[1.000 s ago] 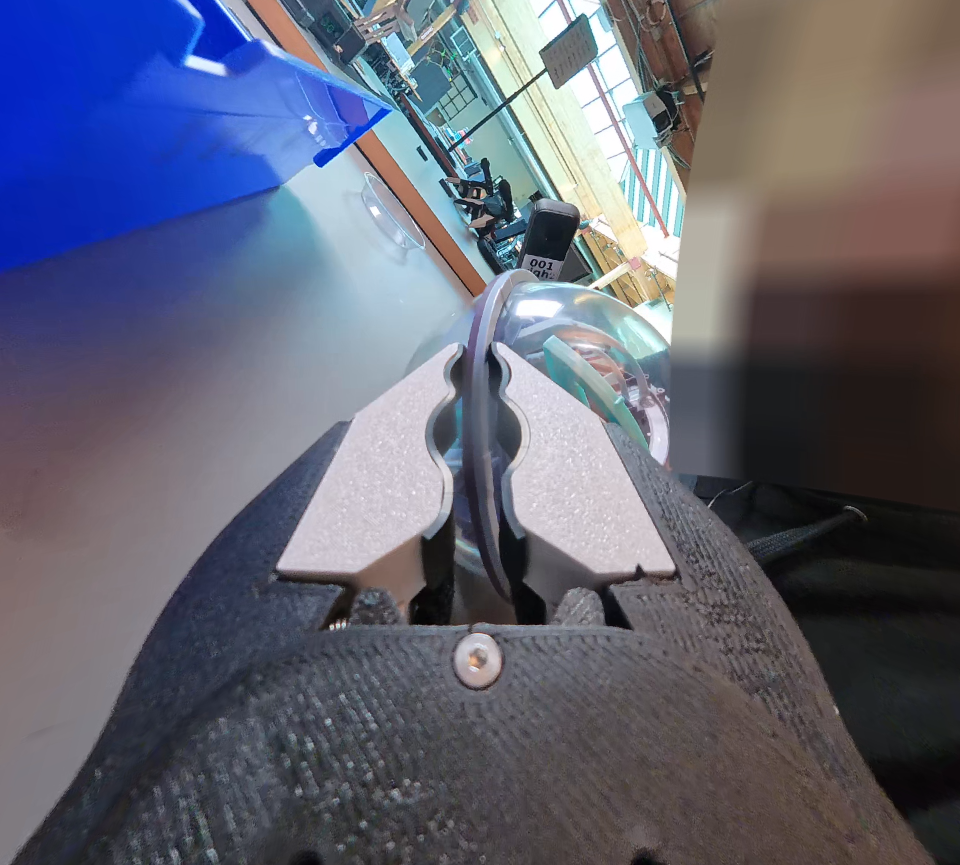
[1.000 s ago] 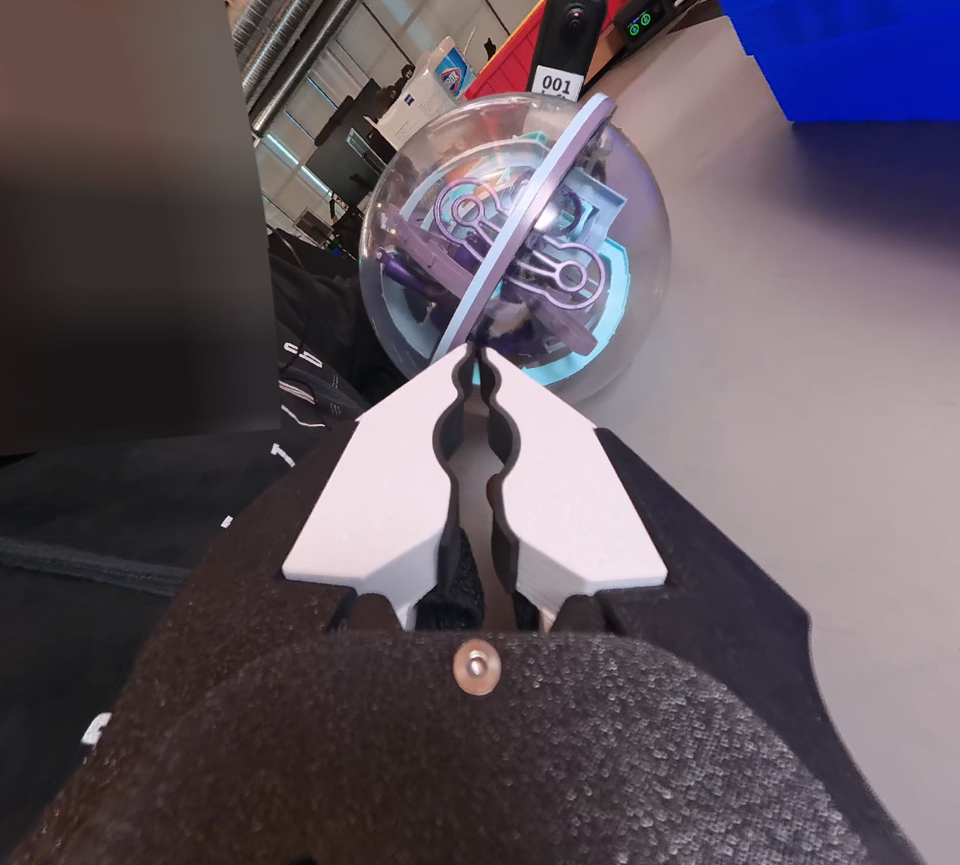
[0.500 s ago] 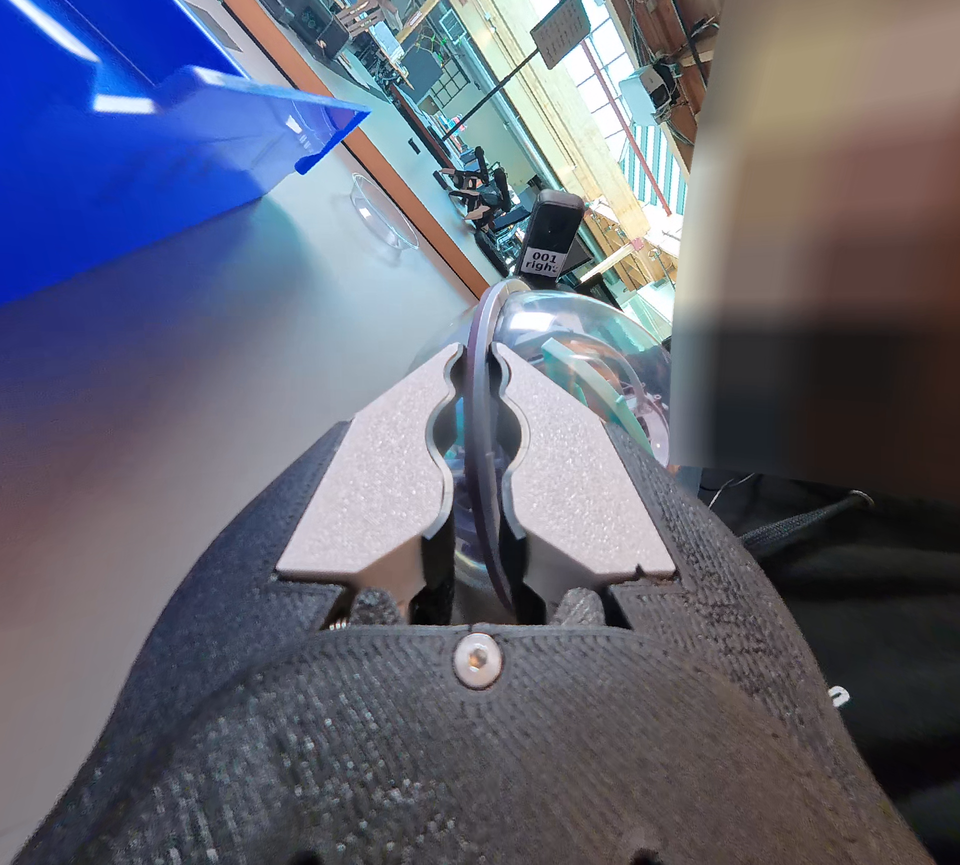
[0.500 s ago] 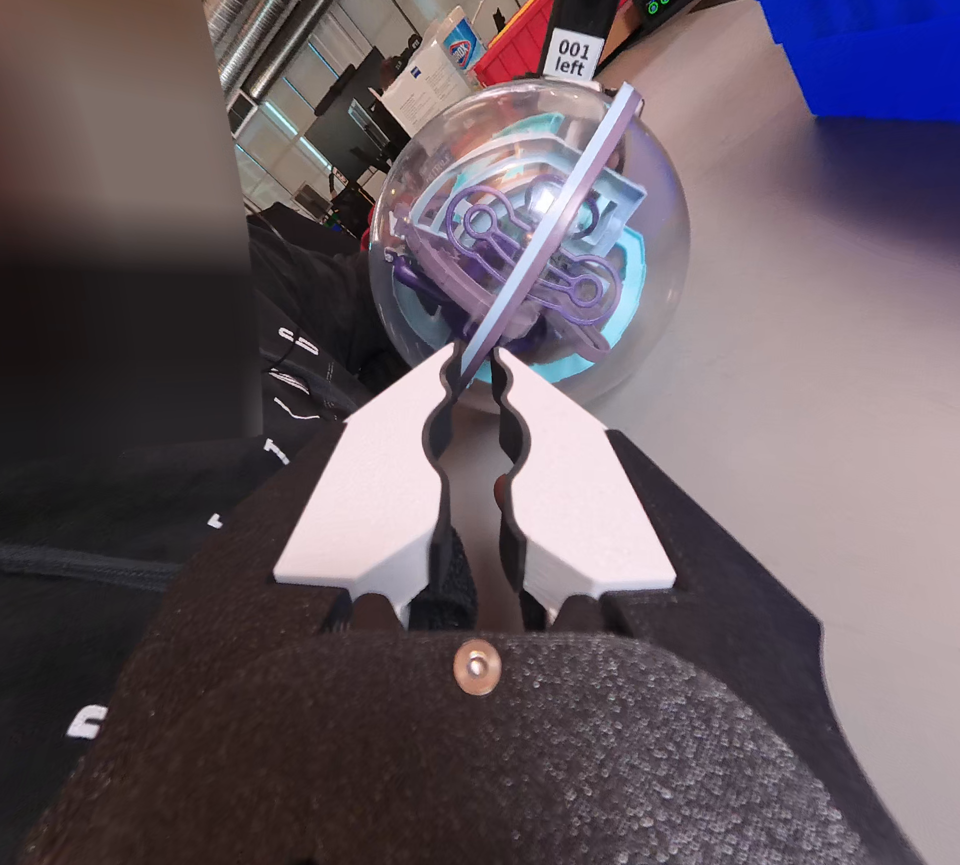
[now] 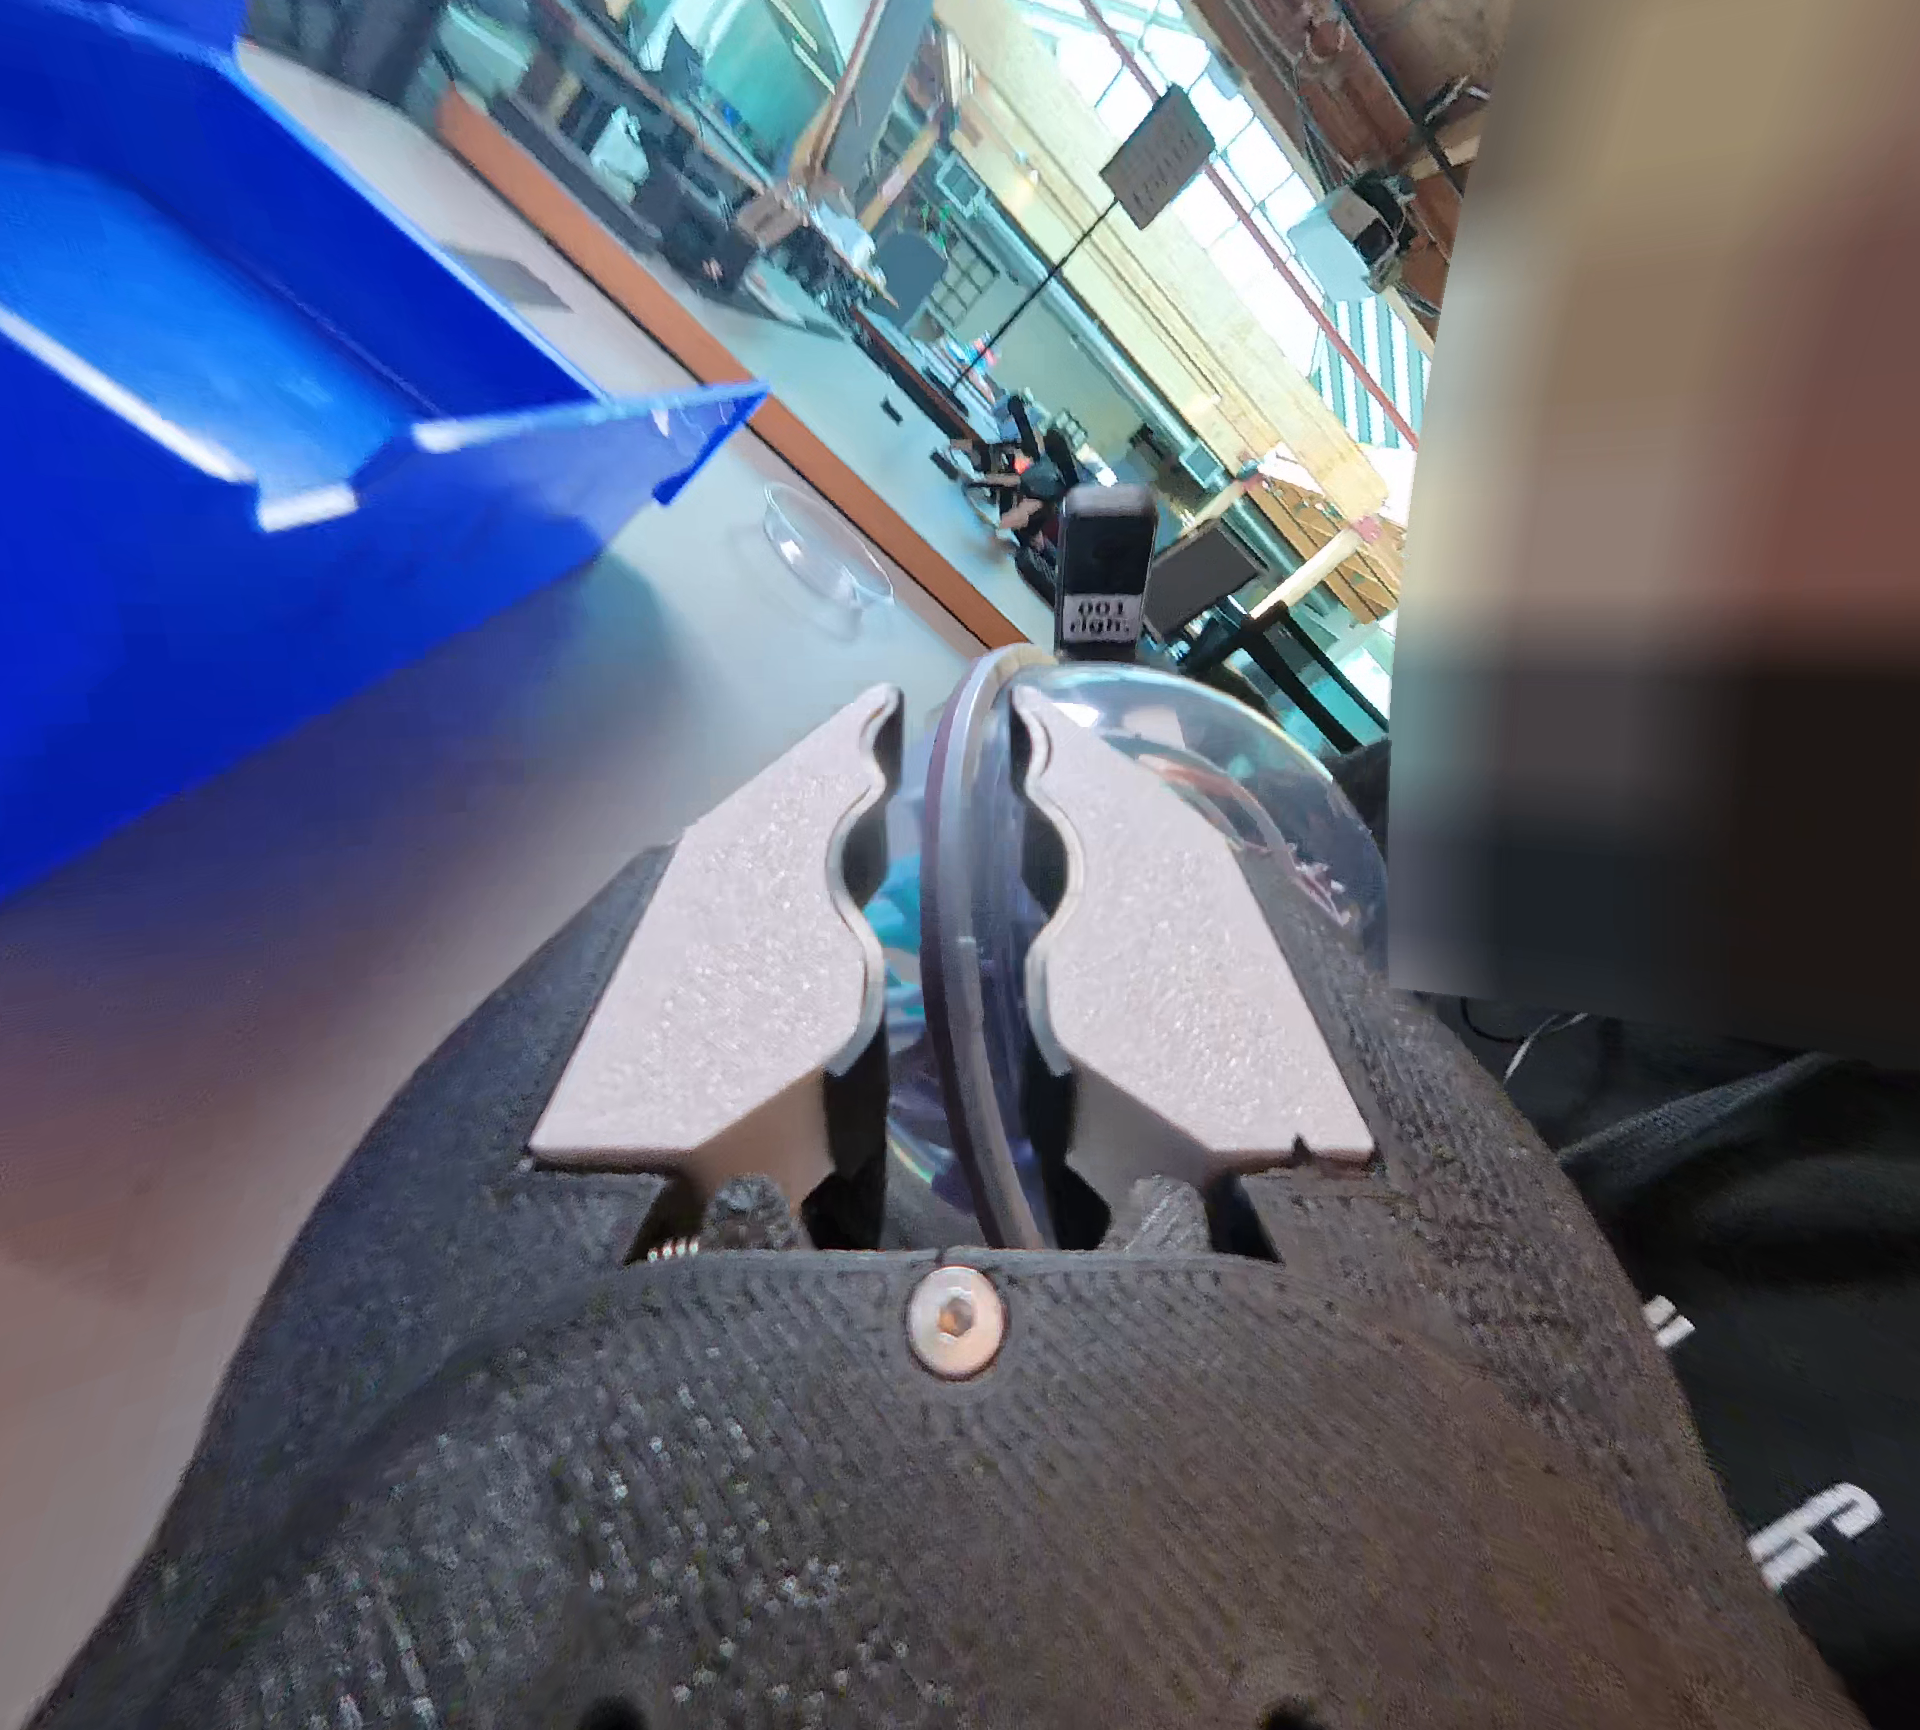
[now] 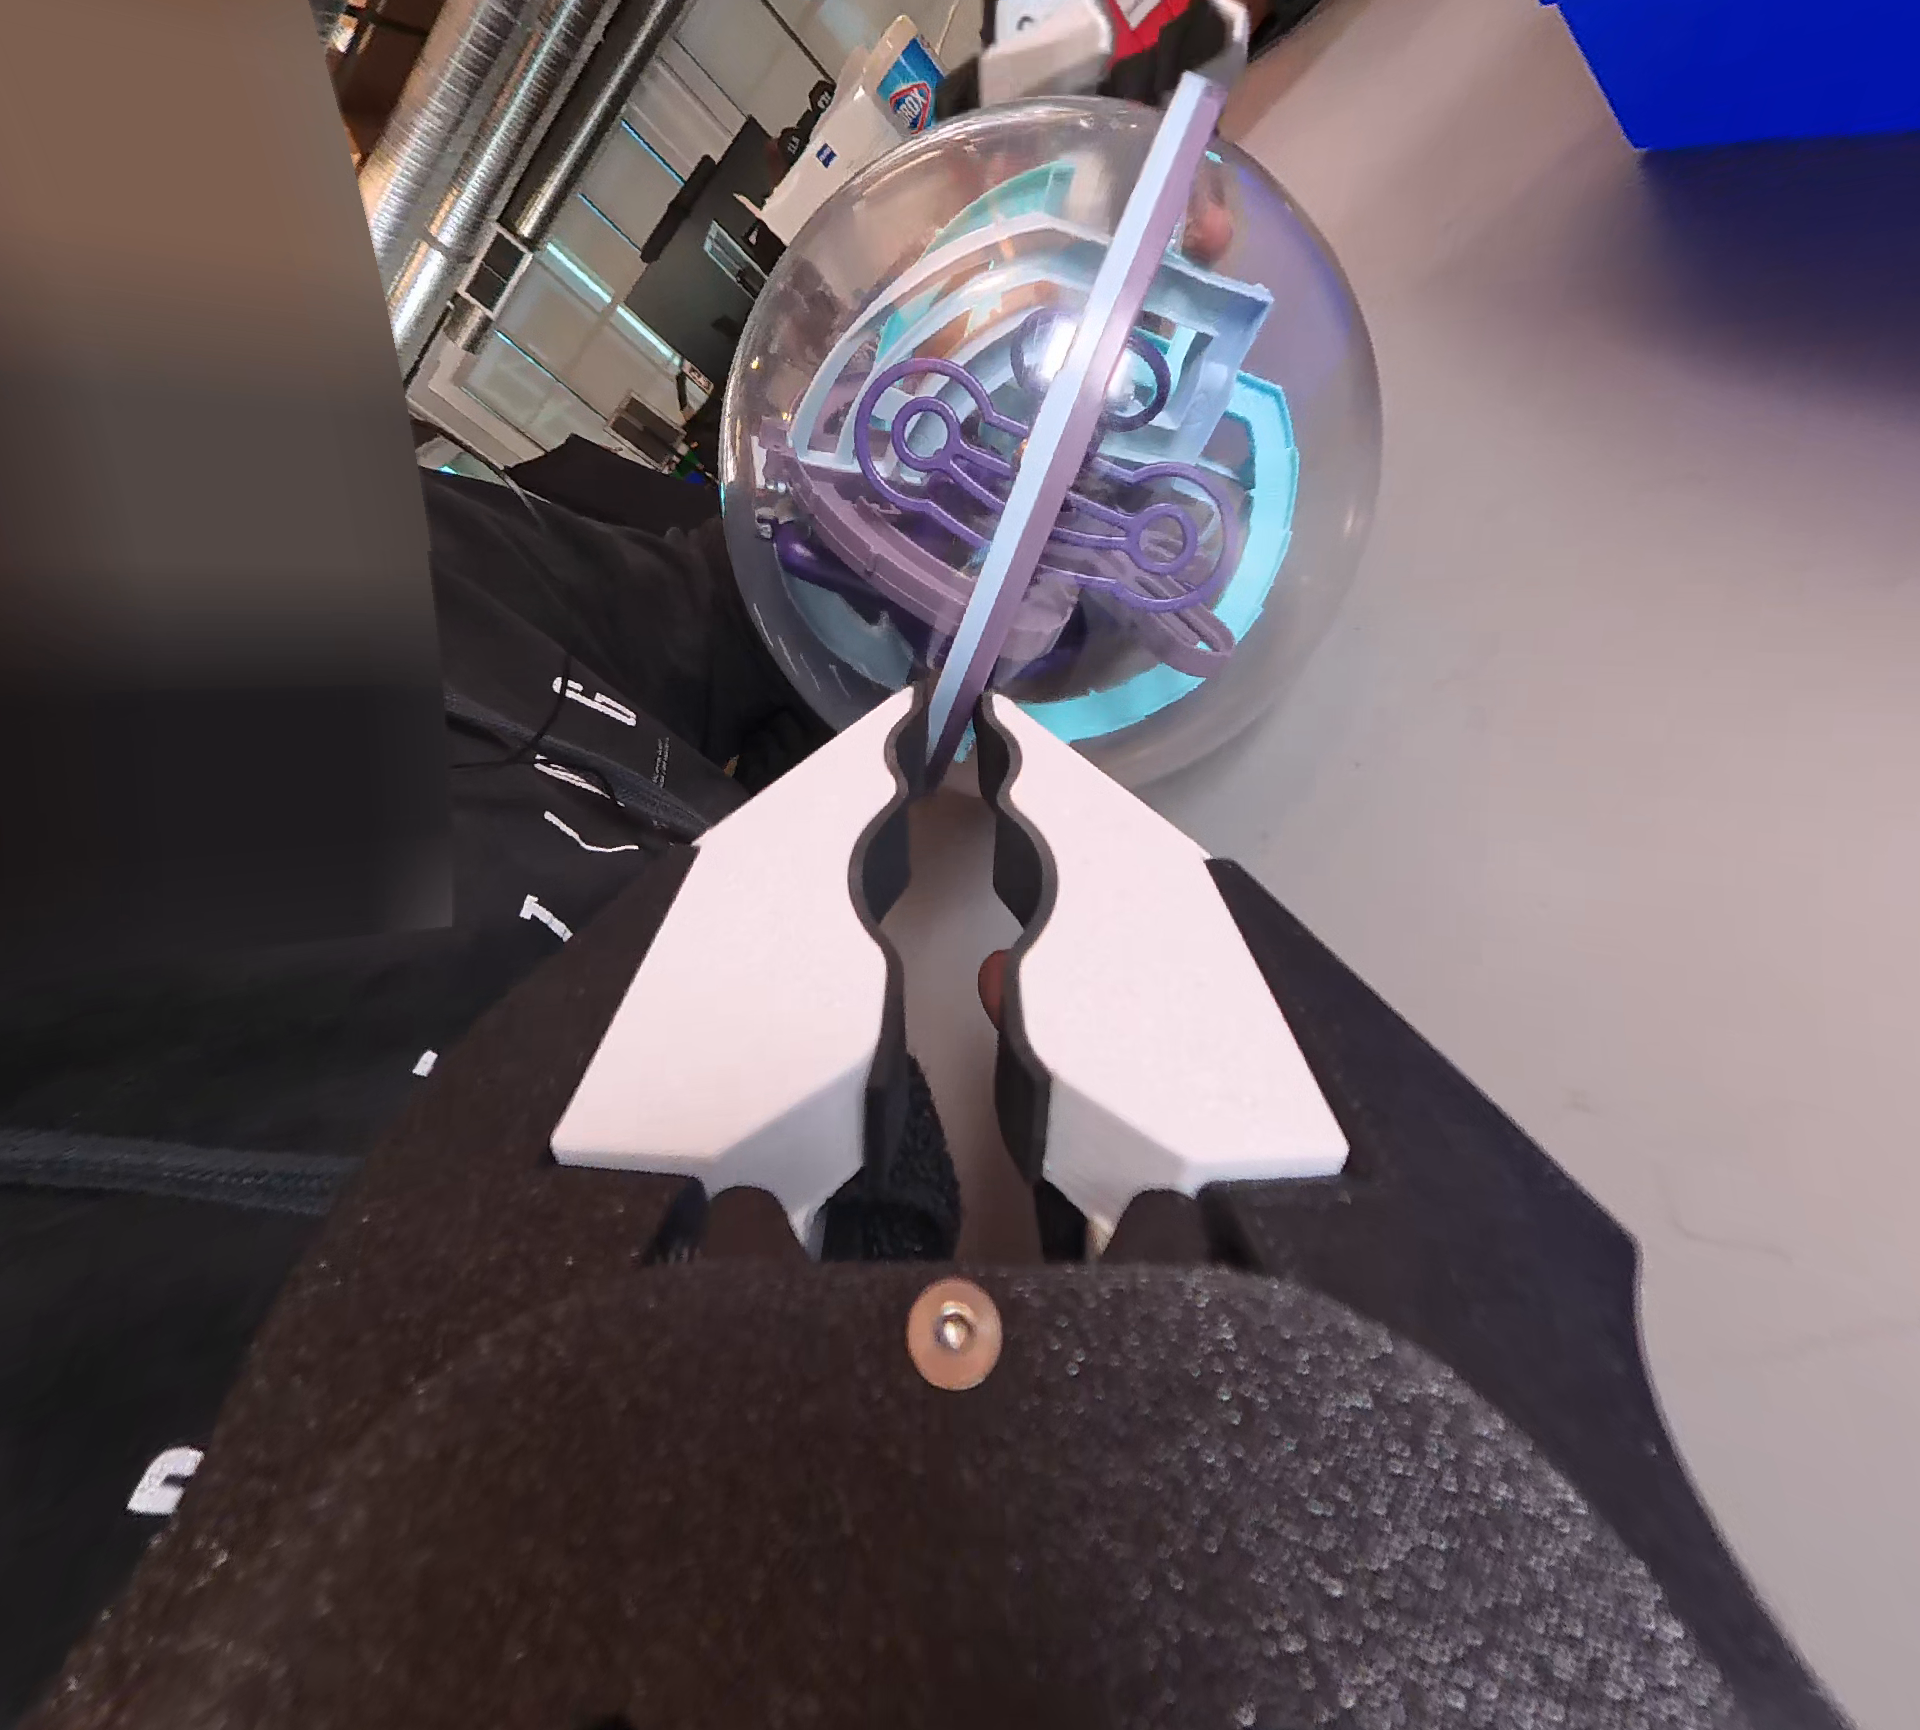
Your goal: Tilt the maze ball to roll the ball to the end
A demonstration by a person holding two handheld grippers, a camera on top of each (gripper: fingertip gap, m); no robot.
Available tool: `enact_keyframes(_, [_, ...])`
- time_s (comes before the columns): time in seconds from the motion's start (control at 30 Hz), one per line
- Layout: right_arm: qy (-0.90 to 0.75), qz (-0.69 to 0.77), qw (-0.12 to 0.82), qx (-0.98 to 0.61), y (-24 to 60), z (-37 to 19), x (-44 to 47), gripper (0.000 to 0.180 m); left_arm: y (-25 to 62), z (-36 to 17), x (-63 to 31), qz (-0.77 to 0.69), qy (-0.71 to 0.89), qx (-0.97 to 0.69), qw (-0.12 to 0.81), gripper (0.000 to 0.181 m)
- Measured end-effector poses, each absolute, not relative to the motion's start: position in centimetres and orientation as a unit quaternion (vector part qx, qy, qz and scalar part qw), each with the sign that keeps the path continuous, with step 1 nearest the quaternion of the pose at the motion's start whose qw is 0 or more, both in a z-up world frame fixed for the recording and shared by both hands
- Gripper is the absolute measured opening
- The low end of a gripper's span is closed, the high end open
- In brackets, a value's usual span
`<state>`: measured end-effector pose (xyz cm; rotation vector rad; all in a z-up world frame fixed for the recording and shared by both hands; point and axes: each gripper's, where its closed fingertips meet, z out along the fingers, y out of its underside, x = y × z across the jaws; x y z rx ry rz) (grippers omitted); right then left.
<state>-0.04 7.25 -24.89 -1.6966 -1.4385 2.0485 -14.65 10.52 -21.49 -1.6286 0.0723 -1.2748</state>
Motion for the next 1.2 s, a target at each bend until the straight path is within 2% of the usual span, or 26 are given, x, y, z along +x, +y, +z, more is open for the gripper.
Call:
enact_keyframes(0.13, [-0.469,0.678,0.055,-0.563,7.3,-25.0,0.0,0.006,9.2,-18.5,-15.5,-0.474,0.056,-0.663,0.577,0.052])
enact_keyframes(0.23, [-0.468,0.679,0.055,-0.563,7.3,-25.1,0.0,0.006,7.4,-17.3,-13.8,-0.415,0.106,-0.681,0.594,0.08])
enact_keyframes(0.33, [-0.469,0.678,0.053,-0.564,7.3,-25.2,0.1,0.006,5.6,-17.7,-11.2,-0.347,0.159,-0.709,0.593,0.11])
enact_keyframes(0.43, [-0.472,0.677,0.053,-0.562,7.1,-25.3,0.1,0.006,4.7,-19.4,-9.2,-0.281,0.196,-0.734,0.586,0.129])
enact_keyframes(0.63, [-0.504,0.664,0.076,-0.548,6.3,-25.4,0.1,0.006,4.7,-21.6,-7.4,-0.239,0.239,-0.75,0.568,0.133])
enact_keyframes(1.2, [-0.535,0.667,0.109,-0.507,5.1,-24.4,0.4,0.005,3.8,-21.8,-7.6,-0.265,0.288,-0.695,0.604,0.133])
